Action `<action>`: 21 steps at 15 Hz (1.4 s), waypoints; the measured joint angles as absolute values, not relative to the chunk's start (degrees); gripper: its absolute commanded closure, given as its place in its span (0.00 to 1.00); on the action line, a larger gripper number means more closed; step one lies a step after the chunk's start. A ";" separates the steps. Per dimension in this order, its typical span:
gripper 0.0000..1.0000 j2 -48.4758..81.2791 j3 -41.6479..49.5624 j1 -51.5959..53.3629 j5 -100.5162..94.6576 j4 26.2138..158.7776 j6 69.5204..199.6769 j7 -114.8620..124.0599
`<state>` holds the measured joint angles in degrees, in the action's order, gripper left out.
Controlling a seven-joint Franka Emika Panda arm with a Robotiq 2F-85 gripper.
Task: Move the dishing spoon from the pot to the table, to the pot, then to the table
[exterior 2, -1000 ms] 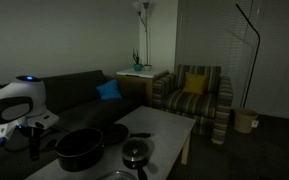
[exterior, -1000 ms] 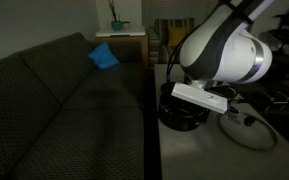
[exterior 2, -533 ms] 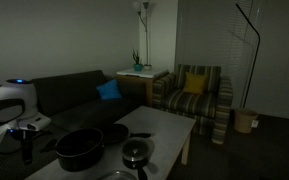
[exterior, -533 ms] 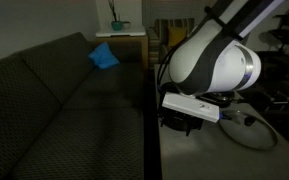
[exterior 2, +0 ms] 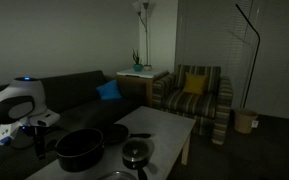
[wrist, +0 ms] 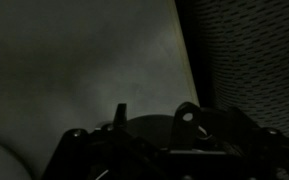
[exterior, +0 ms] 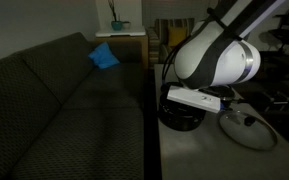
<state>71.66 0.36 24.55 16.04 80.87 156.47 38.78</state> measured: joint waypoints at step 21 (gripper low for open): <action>0.93 80.88 -0.40 21.13 15.99 65.80 149.75 38.69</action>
